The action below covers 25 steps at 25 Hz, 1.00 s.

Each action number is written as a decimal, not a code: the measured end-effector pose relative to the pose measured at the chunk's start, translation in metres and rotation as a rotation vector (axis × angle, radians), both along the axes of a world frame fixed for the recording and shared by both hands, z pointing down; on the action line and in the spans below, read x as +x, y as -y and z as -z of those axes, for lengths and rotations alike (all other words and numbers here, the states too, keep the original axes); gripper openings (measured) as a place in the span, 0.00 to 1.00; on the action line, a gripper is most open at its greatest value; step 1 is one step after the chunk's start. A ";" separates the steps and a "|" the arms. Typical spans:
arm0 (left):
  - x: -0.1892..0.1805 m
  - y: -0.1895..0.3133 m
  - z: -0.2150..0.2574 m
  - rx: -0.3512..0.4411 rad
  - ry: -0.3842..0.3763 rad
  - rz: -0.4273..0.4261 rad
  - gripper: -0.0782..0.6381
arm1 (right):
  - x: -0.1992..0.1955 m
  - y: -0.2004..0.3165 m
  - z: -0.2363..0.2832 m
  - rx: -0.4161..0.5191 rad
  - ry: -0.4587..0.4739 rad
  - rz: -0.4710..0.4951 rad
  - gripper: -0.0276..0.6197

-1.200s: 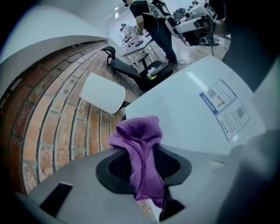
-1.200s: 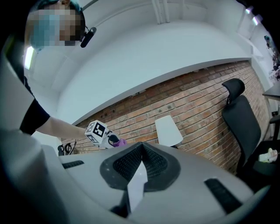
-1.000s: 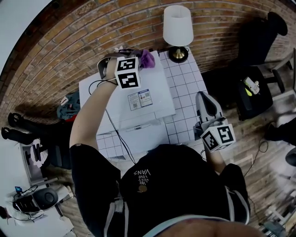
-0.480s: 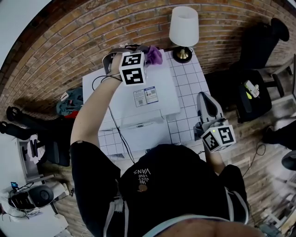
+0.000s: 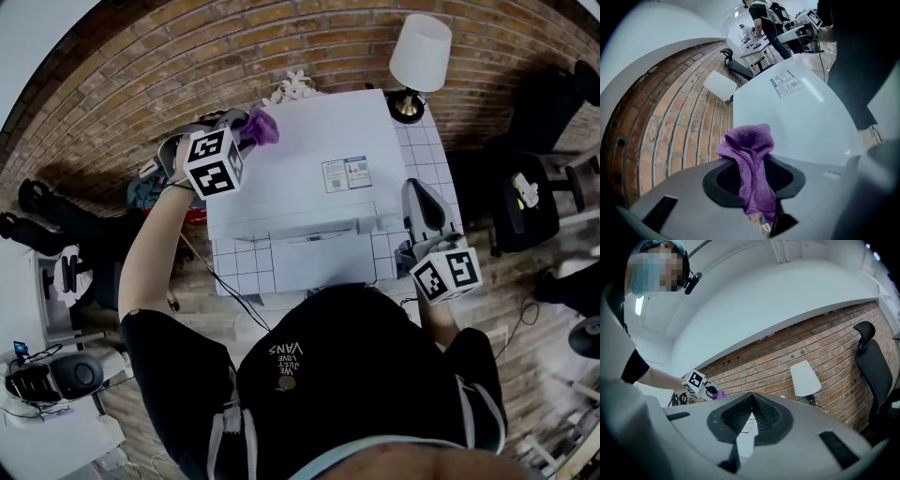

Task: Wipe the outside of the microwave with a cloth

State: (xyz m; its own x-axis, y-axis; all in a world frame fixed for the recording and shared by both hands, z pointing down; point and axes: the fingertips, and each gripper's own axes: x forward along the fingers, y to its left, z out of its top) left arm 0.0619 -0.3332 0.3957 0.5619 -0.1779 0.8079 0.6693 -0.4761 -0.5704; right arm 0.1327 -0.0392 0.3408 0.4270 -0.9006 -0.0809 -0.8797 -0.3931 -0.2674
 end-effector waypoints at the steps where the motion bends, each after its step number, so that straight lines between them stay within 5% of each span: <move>1: -0.017 0.010 -0.001 0.000 0.004 0.020 0.29 | -0.006 0.006 0.000 0.001 -0.002 0.006 0.04; 7: -0.093 0.054 -0.014 -0.015 0.022 0.110 0.29 | -0.042 0.031 -0.001 0.000 0.001 0.026 0.04; 12: -0.116 0.058 -0.031 -0.026 0.054 0.099 0.29 | -0.057 0.036 -0.004 -0.002 0.009 0.018 0.04; 25: -0.016 -0.057 -0.030 -0.008 0.073 -0.192 0.29 | -0.022 -0.012 -0.002 -0.004 0.010 -0.056 0.04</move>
State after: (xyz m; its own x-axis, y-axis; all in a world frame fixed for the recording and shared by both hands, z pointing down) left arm 0.0459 -0.2766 0.4256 0.5251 -0.0664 0.8485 0.7875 -0.3401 -0.5140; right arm 0.1112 -0.0268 0.3426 0.4777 -0.8755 -0.0728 -0.8535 -0.4429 -0.2745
